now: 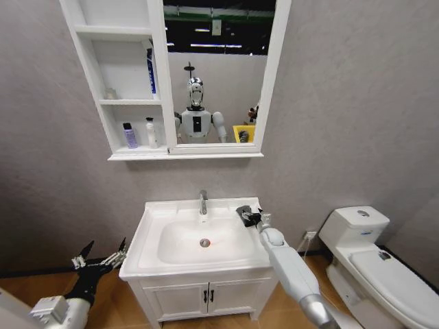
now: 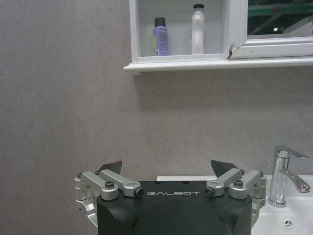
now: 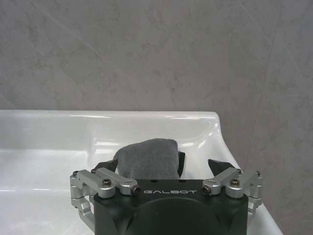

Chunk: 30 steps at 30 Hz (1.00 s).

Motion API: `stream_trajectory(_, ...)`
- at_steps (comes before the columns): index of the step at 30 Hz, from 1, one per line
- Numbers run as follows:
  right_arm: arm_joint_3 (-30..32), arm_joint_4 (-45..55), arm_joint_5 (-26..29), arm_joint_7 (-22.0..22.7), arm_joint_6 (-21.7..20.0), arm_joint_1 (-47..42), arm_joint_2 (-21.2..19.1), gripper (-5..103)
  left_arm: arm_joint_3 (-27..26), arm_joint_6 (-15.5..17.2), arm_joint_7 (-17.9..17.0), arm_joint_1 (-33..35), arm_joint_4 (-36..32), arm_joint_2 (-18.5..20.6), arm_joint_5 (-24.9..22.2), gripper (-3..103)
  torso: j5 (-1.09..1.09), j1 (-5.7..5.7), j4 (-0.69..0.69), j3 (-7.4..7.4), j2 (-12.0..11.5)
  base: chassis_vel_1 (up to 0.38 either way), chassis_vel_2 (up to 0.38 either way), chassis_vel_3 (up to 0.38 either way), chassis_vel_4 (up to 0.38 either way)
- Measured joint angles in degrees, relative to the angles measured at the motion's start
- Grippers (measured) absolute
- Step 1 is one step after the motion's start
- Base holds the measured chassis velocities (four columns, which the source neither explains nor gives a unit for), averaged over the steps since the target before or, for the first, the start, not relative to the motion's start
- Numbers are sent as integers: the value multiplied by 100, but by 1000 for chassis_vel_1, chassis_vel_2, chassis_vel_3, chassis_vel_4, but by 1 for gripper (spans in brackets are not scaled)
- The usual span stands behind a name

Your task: Move facial cleanser and shampoo from washbasin to cabinet, then wipe washbasin with towel.

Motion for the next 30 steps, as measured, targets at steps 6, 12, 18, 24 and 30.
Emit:
stream_trajectory(6, -54, -162, -6, -80, 82, 24, 28, 100, 2, 1, -2, -1, 2, 2, -2, 100, 0, -1, 1, 0, 0, 0, 0, 0, 0)
stream_trajectory(12, -84, -543, -111, -140, 157, 242, 96, 103, 3, 2, -5, -1, 3, 3, -2, 100, -1, 0, 2, 0, 0, 0, 0, 0, 0)
stream_trajectory(18, -79, -618, -231, -236, 163, 297, 89, 85, 3, 2, -5, 0, 3, 3, -2, 100, 0, 0, 1, 0, 0, 0, 0, 0, 0)
stream_trajectory(24, -72, -649, -278, -283, 140, 314, 83, 63, 3, 2, -5, -1, 3, 3, -2, 100, -1, 0, 1, 0, 0, 0, 0, 0, 0)
stream_trajectory(30, -64, -698, -368, -296, 138, 314, 95, 41, 3, 2, -5, 0, 3, 4, -3, 100, 0, 0, 2, 0, 1, 0, 0, 0, 0)
